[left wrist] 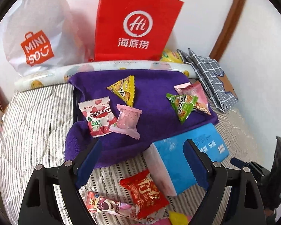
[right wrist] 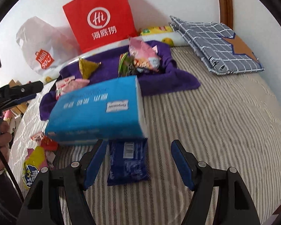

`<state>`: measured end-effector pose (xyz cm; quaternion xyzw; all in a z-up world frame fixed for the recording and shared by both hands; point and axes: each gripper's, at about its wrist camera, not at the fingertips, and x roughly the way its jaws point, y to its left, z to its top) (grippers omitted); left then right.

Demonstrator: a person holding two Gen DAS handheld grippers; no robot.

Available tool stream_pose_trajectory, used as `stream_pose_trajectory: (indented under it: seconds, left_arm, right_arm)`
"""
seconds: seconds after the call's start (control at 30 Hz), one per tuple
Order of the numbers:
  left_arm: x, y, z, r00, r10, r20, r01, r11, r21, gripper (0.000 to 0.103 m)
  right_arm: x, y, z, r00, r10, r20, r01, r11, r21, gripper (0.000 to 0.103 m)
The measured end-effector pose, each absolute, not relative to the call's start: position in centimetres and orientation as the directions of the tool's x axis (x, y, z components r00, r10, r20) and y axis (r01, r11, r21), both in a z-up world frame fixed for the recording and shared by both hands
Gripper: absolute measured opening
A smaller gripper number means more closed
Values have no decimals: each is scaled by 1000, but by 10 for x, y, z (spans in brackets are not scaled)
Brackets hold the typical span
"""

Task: Organize snacks
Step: 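Move the right gripper to the pile and grasp the blue snack packet, then grasp the red candy stick packet with the left gripper while the right holds the blue packet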

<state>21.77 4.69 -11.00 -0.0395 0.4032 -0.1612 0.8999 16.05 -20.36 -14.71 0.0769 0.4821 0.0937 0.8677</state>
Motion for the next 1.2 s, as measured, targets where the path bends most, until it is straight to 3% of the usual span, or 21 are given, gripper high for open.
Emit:
stream_pose_trajectory:
  seconds: [0.3, 0.57, 1.2]
  left_arm:
    - [205, 47, -110, 642, -351, -682, 321, 931, -176, 88]
    - [202, 50, -117, 625, -358, -694, 326, 927, -185, 88]
    - [195, 65, -126, 604, -376, -703, 284, 925, -251, 88]
  right_arm:
    - [166, -184, -169, 486, 191, -853, -75, 981, 177, 68]
    - [159, -169, -172, 514, 94, -852, -109, 993, 45, 43]
    - [150, -176, -151, 553, 133, -822, -103, 991, 91, 42]
